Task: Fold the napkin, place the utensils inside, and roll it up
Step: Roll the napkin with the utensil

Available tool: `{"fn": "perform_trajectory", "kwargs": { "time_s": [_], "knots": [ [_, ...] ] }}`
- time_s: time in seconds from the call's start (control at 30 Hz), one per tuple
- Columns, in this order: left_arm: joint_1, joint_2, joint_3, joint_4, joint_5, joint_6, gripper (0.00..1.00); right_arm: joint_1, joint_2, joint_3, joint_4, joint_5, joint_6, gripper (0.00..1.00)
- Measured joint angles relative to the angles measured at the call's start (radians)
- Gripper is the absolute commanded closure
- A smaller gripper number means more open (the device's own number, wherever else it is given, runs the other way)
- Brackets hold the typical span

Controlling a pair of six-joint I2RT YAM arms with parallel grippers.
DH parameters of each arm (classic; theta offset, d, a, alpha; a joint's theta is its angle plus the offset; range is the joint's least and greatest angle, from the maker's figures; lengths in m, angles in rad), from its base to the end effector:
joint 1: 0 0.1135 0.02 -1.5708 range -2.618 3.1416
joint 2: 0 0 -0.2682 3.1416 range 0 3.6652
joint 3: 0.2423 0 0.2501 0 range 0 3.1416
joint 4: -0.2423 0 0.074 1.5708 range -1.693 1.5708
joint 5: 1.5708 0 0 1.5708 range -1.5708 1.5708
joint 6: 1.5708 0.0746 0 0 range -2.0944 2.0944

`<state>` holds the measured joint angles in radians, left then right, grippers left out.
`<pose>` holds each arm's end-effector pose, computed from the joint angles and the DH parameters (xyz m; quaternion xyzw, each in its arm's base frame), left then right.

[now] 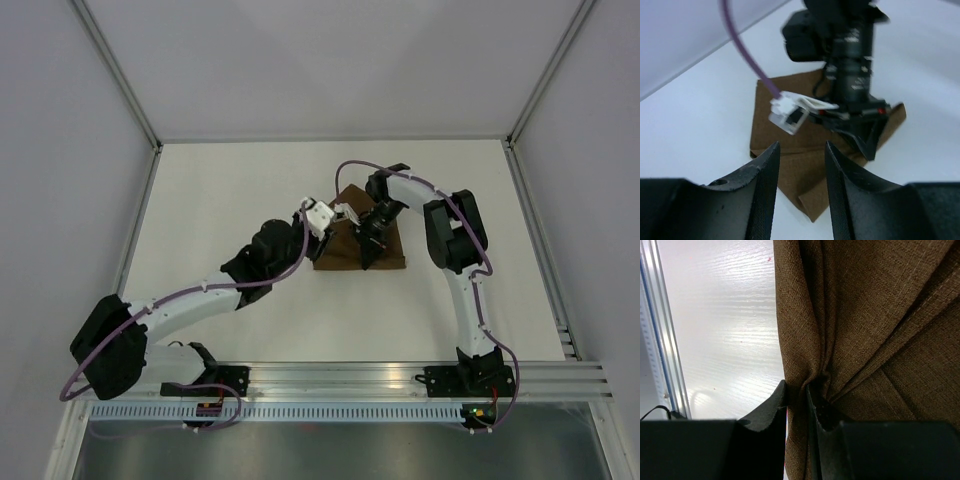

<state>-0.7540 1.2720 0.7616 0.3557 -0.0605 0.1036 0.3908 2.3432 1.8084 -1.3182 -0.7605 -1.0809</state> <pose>0.2428 -0.2219 0.2807 0.2978 0.6987 -0.1859 0.6233 0.3604 0.2041 0.1105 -0.5784 0.7165 0.3900 0.0014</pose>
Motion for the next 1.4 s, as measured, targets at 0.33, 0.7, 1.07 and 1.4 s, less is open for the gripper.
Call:
{"fn": "perform_trajectory", "kwargs": {
  "time_s": [0.33,0.7,1.07,1.4],
  "knots": [
    [-0.243,0.153,-0.074,0.043,-0.095,0.266,0.51,-0.024,0.069,0.060,-0.093,-0.056,0.003,0.87],
    [-0.298,0.439,0.024,0.042,-0.088,0.404,0.50,-0.034,0.084,0.069,-0.118,-0.068,0.004,0.87],
    [-0.298,0.579,0.107,0.042,-0.076,0.457,0.50,-0.038,0.108,0.098,-0.146,-0.077,0.007,0.87],
    [-0.280,0.616,0.139,0.045,-0.087,0.465,0.54,-0.040,0.114,0.104,-0.153,-0.081,0.007,0.87]
  ]
}}
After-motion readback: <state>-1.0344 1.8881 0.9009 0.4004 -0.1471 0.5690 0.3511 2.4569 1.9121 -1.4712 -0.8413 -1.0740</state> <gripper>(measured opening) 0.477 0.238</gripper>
